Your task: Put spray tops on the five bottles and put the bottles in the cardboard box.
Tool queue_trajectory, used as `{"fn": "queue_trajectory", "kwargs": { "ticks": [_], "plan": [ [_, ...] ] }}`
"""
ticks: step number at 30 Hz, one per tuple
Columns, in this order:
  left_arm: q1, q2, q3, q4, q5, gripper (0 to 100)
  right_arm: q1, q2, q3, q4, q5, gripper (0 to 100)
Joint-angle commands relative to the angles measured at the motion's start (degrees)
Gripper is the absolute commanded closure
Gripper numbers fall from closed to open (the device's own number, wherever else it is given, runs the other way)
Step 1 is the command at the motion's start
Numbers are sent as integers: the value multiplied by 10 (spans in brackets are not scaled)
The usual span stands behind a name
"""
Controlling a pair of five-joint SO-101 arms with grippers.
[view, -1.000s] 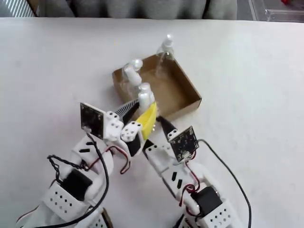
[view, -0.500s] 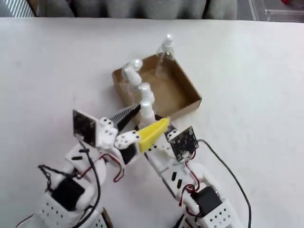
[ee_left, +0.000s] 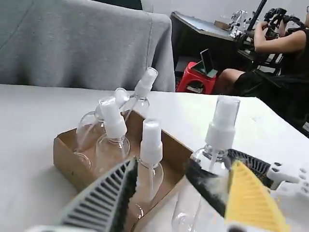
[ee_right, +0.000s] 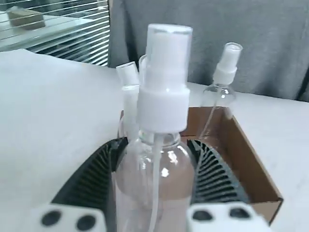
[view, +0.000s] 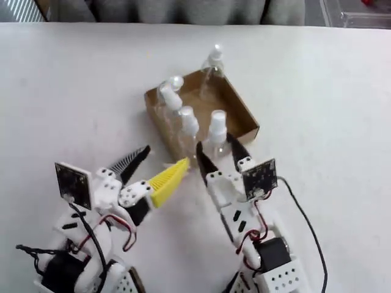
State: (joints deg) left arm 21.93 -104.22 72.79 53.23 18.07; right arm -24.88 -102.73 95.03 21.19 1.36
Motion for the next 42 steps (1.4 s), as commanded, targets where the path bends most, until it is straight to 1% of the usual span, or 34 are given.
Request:
{"fn": "queue_trajectory", "kwargs": {
  "ticks": [1,3,4,5,7,8,10,15,17,21,24,25,28,29,32,37,39,42],
  "plan": [
    [-4,0,-10,3,7,795,39,-6,-8,-19,2,982],
    [-3,-1,11,-4,4,901,40,-6,-9,-19,1,982],
    [-3,-1,25,-21,2,963,40,-6,-9,-26,1,982],
    [-3,-1,42,-49,2,993,40,-5,-8,-36,1,982],
    [-3,-1,73,-100,6,943,43,-5,-8,-54,1,982],
    [-2,-1,88,-120,6,946,43,-5,-7,-60,1,982],
    [15,-1,114,-149,4,985,43,-5,-4,-73,-7,982],
    [127,-1,148,-156,1,979,44,-5,-4,-116,-137,982],
    [167,-1,149,-154,1,979,43,-5,-4,-123,-148,982],
    [214,-1,149,-131,0,979,38,-4,-4,-140,-150,982],
    [239,-1,173,-155,0,979,37,-4,-4,-140,-191,982],
    [242,-1,189,-174,-2,979,36,-4,-4,-138,-202,983],
    [240,1,245,-263,-39,979,22,-4,-5,-134,-208,983],
    [233,2,242,-276,-47,979,16,-4,-5,-131,-208,983],
    [199,3,243,-282,-43,979,3,-5,-19,-89,-208,983],
    [145,4,243,-282,-43,979,-20,-5,-62,9,-214,983],
    [138,5,243,-278,-43,979,-29,-5,-76,37,-215,983],
    [141,22,243,-275,-42,979,-36,-5,-79,44,-215,983]
  ]
}}
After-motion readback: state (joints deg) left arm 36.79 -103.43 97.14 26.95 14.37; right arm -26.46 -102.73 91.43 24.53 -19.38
